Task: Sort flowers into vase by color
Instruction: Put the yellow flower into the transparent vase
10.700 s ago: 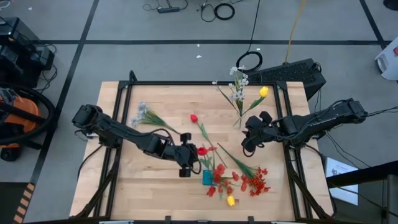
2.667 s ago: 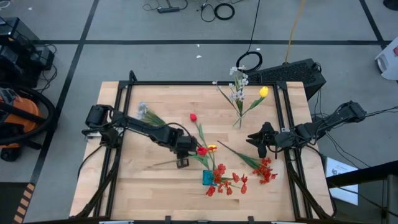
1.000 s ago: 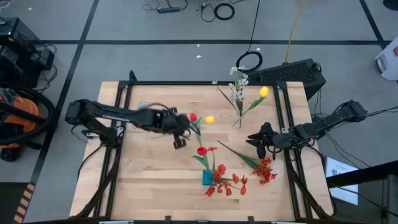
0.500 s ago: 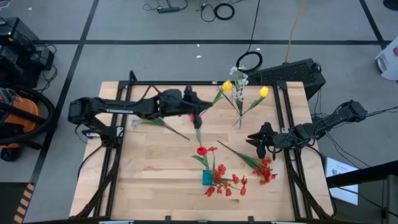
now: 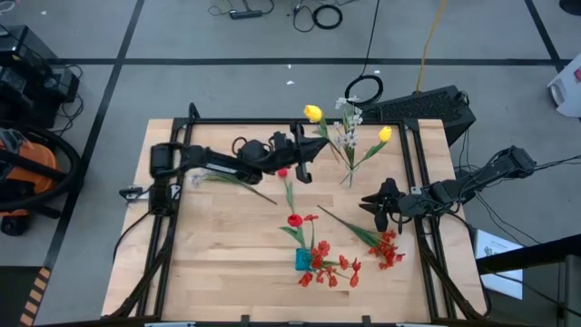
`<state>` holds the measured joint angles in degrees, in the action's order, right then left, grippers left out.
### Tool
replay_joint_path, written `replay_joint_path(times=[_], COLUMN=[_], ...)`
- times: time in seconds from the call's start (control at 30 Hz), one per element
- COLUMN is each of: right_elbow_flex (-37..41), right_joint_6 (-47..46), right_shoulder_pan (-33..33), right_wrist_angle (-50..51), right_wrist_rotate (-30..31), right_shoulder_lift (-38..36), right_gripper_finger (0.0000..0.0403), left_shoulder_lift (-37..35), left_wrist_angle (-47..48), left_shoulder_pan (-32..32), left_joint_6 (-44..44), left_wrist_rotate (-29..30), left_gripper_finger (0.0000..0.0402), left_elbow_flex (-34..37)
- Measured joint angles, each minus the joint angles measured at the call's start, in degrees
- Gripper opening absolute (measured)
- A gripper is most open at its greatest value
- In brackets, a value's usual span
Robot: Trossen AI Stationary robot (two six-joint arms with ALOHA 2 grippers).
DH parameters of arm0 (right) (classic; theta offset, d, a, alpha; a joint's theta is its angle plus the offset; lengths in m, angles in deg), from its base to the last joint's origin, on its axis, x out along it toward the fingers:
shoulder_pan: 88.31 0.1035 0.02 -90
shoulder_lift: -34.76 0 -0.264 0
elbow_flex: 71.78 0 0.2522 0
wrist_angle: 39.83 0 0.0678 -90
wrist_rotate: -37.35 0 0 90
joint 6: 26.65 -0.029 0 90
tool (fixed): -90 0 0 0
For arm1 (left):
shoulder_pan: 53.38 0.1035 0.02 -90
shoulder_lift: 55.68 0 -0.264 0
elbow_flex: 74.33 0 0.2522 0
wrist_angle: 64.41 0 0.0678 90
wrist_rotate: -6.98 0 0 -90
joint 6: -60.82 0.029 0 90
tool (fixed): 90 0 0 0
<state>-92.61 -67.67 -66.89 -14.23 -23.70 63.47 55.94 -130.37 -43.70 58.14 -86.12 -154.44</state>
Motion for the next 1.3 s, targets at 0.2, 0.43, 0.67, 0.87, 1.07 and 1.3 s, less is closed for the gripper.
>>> replay_joint_path(times=[0.2,0.43,0.67,0.87,1.07,1.3], right_elbow_flex=[0.0,0.0,0.0,0.0,0.0,0.0], right_joint_6=[1.57,1.54,2.77,2.9,2.74,2.74], right_shoulder_pan=[0.01,0.01,0.01,0.01,0.01,-0.01], right_wrist_angle=[0.0,0.21,0.3,0.3,0.3,0.3], right_wrist_rotate=[0.02,-0.11,-0.21,-0.21,-0.22,-0.22], right_shoulder_lift=[0.0,0.02,0.13,0.2,0.2,0.2], right_gripper_finger=[0.0116,0.0116,0.0116,0.0116,0.0116,0.0116], left_shoulder_lift=[7.65,11.12,11.05,11.12,11.12,11.07], left_wrist_angle=[1.07,13.87,19.24,24.83,28.91,31.77], left_shoulder_pan=[0.0,-0.02,0.07,0.07,0.07,0.15], left_joint_6=[-1.31,-1.46,-0.38,0.61,0.59,0.57], left_wrist_rotate=[-0.16,-0.21,-0.21,0.29,0.38,1.02], left_gripper_finger=[0.0001,0.0001,0.0001,0.0008,0.0013,0.0019], left_elbow_flex=[-8.07,-17.01,-17.92,-17.94,-17.92,-17.92])
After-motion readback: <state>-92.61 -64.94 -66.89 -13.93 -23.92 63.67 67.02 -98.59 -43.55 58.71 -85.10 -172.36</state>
